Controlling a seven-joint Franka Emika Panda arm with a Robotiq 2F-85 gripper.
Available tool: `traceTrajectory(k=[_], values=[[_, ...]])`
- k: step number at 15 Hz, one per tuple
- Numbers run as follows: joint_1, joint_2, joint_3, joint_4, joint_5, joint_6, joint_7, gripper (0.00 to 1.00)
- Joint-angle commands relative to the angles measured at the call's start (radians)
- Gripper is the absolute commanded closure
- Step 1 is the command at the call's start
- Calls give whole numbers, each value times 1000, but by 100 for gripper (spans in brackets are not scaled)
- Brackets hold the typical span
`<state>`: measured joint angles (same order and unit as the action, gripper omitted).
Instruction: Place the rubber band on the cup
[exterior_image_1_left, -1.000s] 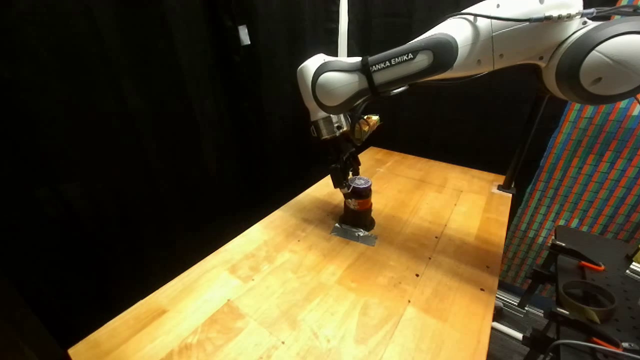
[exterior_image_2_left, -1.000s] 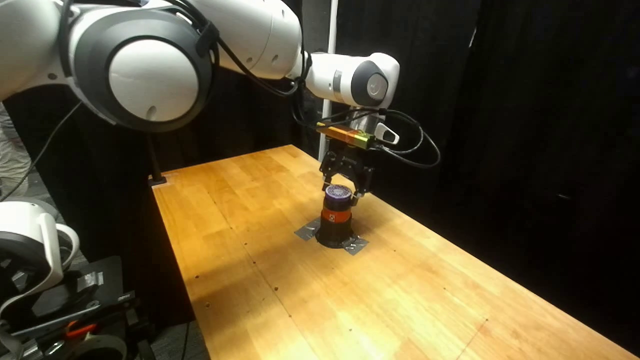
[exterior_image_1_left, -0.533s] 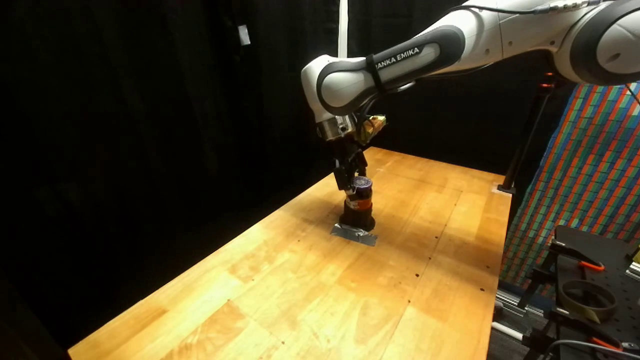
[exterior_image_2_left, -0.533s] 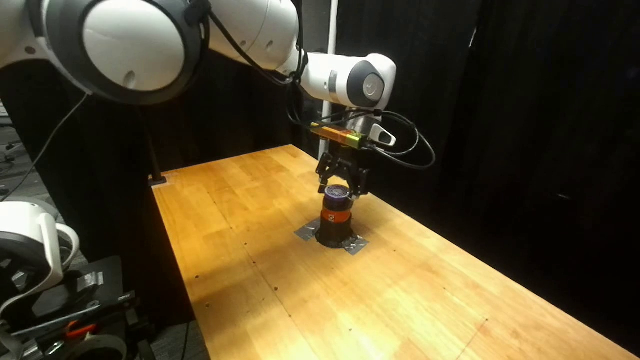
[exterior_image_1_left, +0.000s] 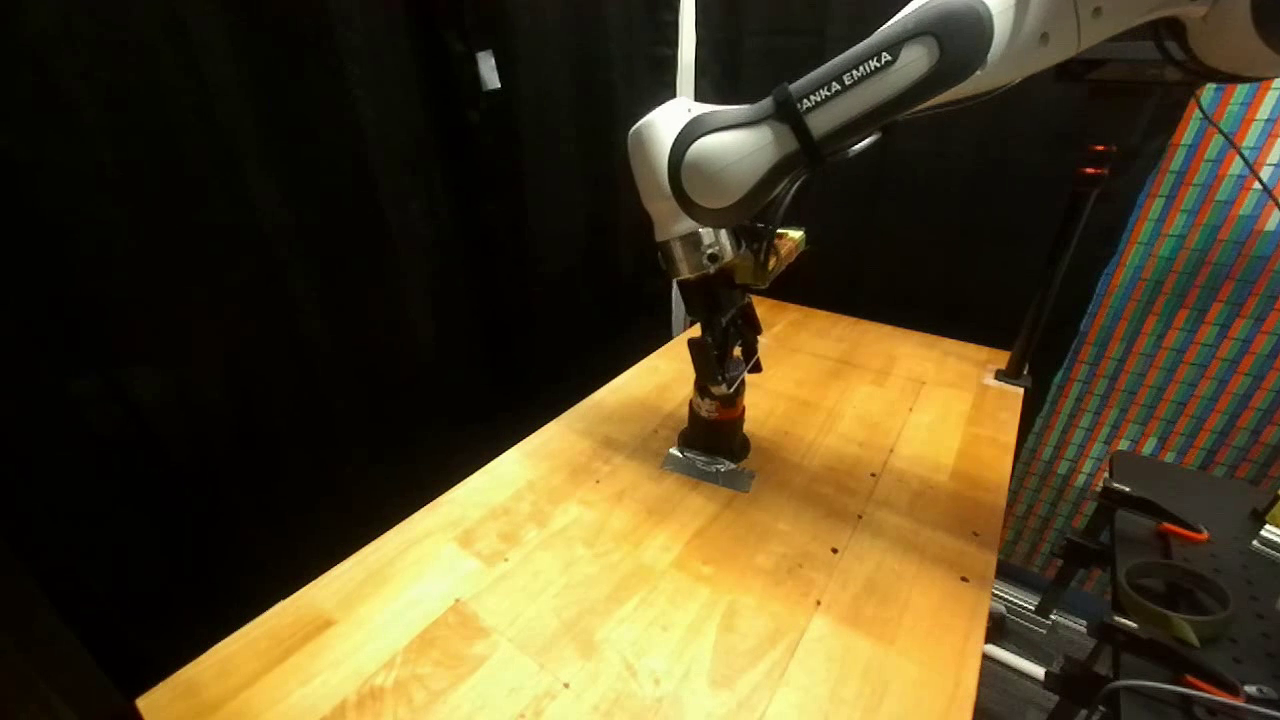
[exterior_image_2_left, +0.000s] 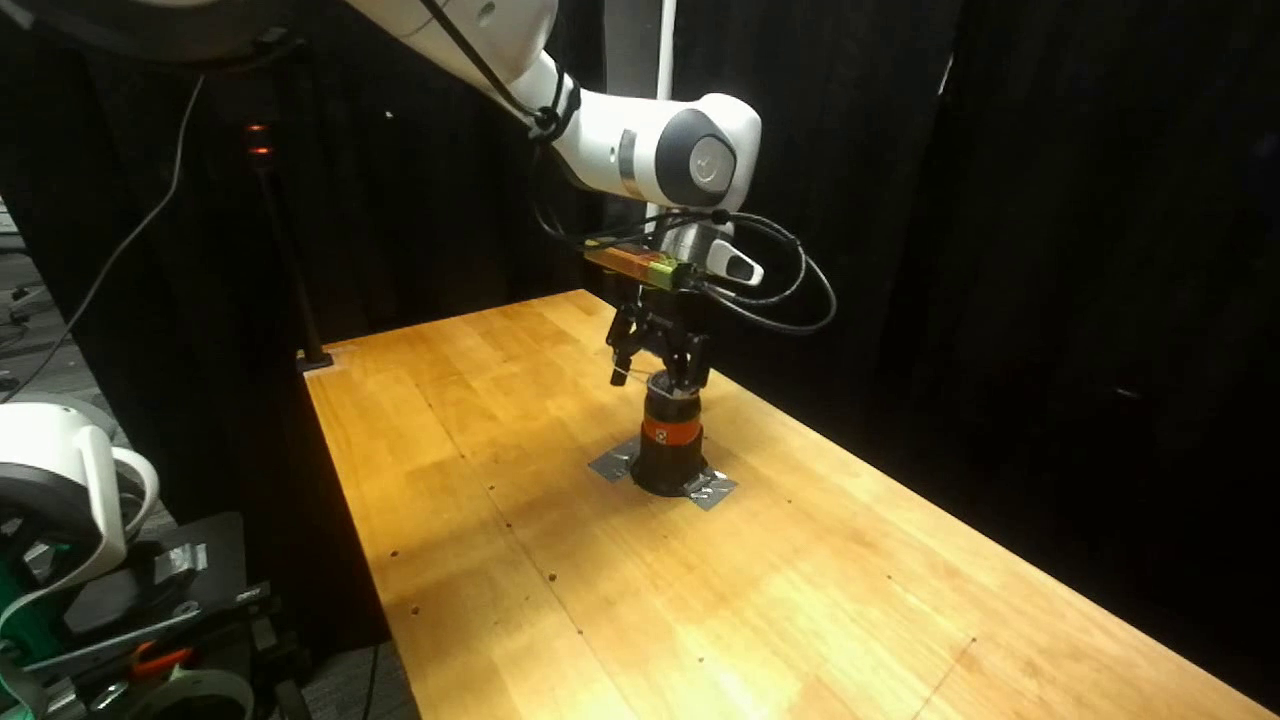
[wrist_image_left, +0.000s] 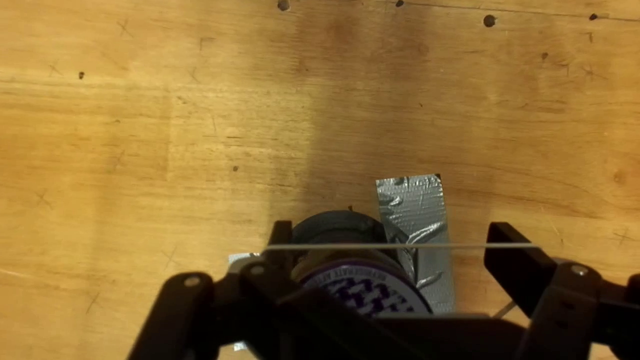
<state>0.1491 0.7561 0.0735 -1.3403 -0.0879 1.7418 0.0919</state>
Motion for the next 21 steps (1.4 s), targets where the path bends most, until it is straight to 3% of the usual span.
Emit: traceTrajectory(k=[1, 2, 3, 5, 10, 14, 17, 19, 21], values=[[-4, -138, -2, -239, 23, 179, 25, 0], [-2, -158, -6, -285, 14, 245, 32, 0], [-1, -178, -8, -330, 12, 311, 40, 25], [-6, -223, -12, -427, 14, 434, 49, 32], [-16, -356, -27, -678, 12, 671, 70, 73], [0, -464, -45, -874, -24, 846, 105, 83], [18, -535, -70, -1024, -85, 1025, 149, 81], [52, -561, -122, -1102, -185, 1181, 212, 79], [108, -564, -215, -1152, -343, 1340, 310, 78]])
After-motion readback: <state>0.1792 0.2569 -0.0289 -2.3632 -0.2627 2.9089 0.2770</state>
